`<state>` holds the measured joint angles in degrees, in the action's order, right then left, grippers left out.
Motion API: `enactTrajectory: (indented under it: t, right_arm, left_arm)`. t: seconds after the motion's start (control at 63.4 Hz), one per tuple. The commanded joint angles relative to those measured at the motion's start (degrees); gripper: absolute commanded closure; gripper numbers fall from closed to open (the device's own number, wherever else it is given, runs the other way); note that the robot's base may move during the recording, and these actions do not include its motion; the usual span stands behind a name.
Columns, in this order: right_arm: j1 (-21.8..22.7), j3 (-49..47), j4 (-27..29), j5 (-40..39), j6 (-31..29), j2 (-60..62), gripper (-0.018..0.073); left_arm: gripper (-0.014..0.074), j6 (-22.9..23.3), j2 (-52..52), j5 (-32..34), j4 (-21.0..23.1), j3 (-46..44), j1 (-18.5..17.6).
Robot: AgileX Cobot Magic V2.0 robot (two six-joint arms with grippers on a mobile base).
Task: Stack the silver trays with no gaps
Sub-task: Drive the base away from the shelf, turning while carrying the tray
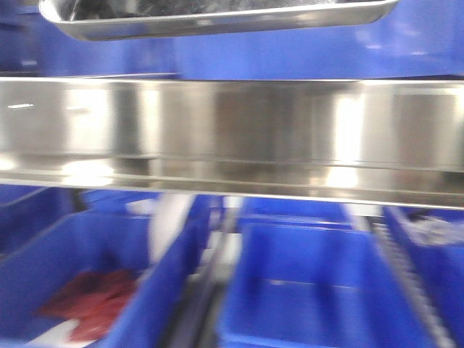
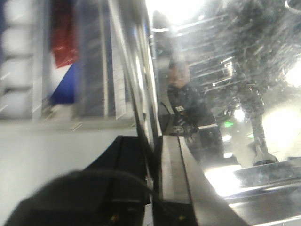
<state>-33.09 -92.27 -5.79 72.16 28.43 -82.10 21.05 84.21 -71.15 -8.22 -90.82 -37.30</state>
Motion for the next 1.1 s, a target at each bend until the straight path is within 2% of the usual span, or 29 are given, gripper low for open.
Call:
enactTrajectory:
  t: [0.0, 1.089]
  right_arm:
    - [0.0, -1.9, -1.1, -1.9, -1.0, 2.2, 0.0501]
    - [0.0, -1.9, -1.1, -1.9, -1.0, 2.2, 0.0501]
  left_arm:
    - [0.0638, -1.6, -2.2, -2.1, -0.8, -1.4, -0.6]
    - [0.0639, -1.6, -2.2, -2.1, -0.8, -1.4, -0.6]
